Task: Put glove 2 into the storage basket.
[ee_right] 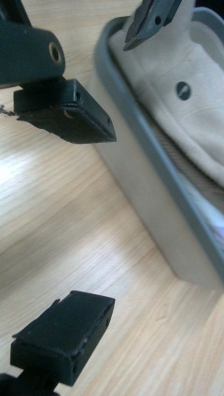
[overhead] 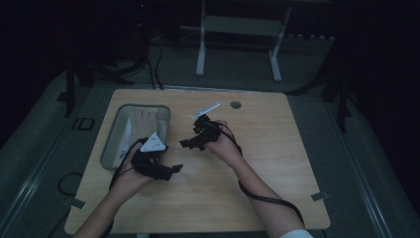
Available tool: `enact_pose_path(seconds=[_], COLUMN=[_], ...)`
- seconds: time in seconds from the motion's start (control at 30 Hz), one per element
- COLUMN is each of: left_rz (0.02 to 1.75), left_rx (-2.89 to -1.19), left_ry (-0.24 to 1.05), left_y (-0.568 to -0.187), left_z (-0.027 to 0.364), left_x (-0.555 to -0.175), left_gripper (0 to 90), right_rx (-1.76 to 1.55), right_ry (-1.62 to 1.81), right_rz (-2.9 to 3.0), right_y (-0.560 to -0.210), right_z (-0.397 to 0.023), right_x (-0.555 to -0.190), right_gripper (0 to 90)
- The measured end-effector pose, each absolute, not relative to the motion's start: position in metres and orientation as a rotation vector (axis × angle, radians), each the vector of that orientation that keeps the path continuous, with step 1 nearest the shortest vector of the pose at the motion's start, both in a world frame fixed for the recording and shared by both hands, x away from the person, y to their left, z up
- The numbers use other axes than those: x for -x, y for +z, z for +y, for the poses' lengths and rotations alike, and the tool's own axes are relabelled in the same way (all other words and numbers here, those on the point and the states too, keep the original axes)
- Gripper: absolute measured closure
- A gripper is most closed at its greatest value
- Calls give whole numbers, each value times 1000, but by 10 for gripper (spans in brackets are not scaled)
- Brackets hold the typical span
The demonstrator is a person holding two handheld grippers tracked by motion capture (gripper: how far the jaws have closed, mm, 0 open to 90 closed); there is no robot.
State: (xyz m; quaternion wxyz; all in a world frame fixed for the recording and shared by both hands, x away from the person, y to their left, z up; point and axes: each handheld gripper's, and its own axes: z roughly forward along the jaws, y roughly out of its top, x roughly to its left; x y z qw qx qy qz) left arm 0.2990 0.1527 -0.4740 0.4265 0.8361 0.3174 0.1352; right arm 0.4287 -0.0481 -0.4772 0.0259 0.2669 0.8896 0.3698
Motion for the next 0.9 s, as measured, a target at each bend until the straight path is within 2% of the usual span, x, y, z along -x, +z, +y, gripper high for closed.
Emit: enact_pose_path(seconds=[0.9], left_rz=[671], left_rx=[-2162], left_ry=[162], left_y=[-530], left_z=[86], left_x=[-302], left_gripper=[161], right_rx=[-862], right_ry=[1119], right_rz=[2708], right_y=[-520], right_z=[-123], right_x=[-414], right_gripper=[153])
